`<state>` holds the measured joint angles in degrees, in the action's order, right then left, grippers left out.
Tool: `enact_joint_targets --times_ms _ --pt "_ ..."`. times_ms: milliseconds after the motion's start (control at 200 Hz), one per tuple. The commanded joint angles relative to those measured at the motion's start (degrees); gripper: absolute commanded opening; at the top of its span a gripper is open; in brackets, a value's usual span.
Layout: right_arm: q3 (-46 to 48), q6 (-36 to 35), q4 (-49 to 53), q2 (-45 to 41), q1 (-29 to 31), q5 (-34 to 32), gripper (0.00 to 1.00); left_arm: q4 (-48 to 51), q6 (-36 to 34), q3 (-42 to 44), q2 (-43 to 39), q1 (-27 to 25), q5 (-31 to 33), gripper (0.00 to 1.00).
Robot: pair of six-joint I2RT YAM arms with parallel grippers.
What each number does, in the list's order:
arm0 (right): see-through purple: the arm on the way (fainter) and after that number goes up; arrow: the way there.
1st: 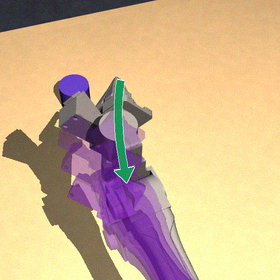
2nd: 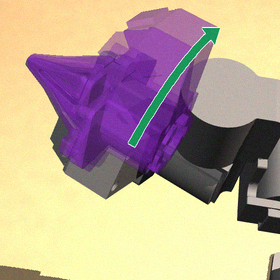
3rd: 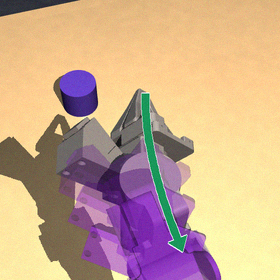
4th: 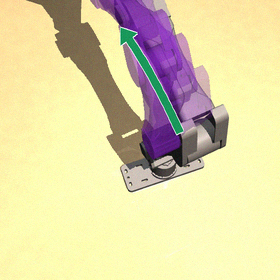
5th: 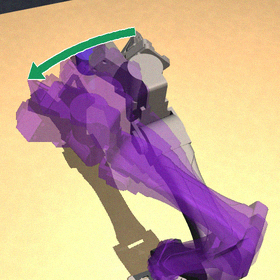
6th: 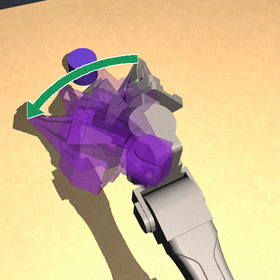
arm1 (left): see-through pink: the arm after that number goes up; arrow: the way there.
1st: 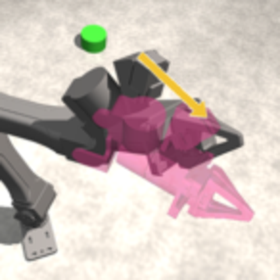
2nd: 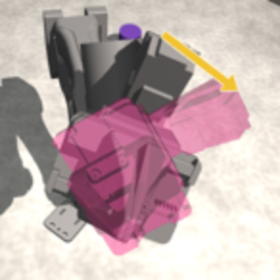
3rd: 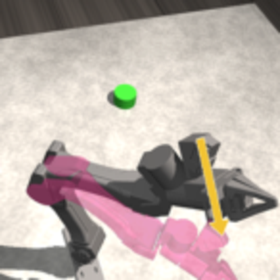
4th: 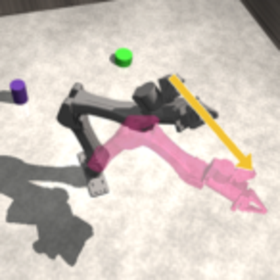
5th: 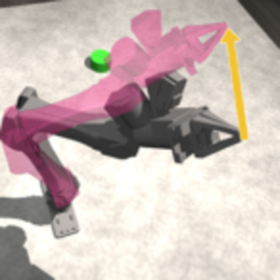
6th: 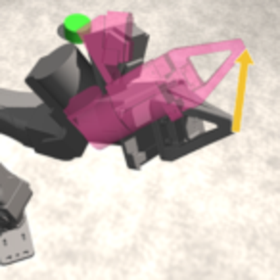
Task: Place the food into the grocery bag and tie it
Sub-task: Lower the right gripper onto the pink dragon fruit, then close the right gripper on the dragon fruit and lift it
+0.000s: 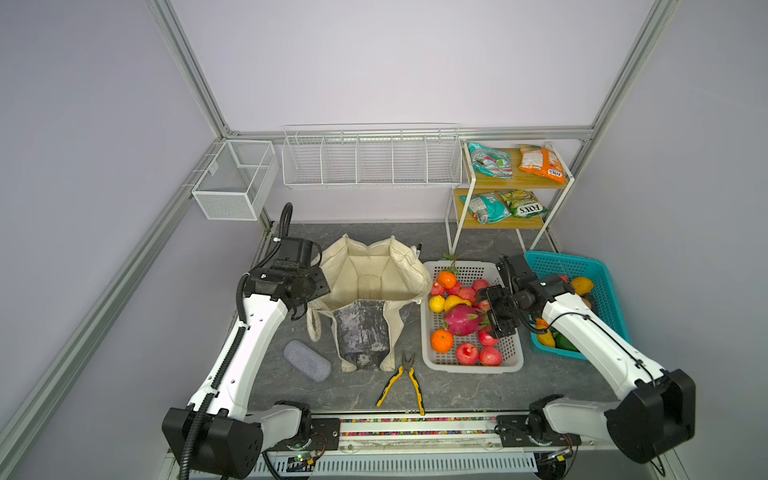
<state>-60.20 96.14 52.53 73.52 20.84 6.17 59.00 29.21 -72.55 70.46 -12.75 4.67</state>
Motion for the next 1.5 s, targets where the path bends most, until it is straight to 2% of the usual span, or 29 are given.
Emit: enact_joint_targets --times_ms 0,455,950,1140,1365,1495 --pt "1.3 6.3 0.0 0.7 1.2 -1.6 0.89 0.7 -0.6 -1.2 -0.2 0.2 0.3 0.56" --pt "3.5 9.6 -6.7 4.2 3.4 -3.3 0.89 0.3 -0.5 -0.8 -0.4 0.2 0.2 0.56" --pt "5.9 10.7 -12.8 8.7 4.1 -2.3 0.89 0.3 -0.5 -0.7 -0.8 0.2 0.3 0.56" --pt "7.2 11.2 -14.2 8.3 4.3 -2.7 1.0 0.5 -0.4 -0.4 -1.4 0.2 0.5 0.57" --pt "7.1 10.8 -13.9 6.6 4.4 -4.4 0.79 0.6 -0.3 0.0 -2.0 0.2 0.6 0.57" --pt "7.2 10.9 -13.5 5.8 4.4 -4.7 0.73 0.6 -0.2 0.4 -2.2 0.2 0.6 0.57"
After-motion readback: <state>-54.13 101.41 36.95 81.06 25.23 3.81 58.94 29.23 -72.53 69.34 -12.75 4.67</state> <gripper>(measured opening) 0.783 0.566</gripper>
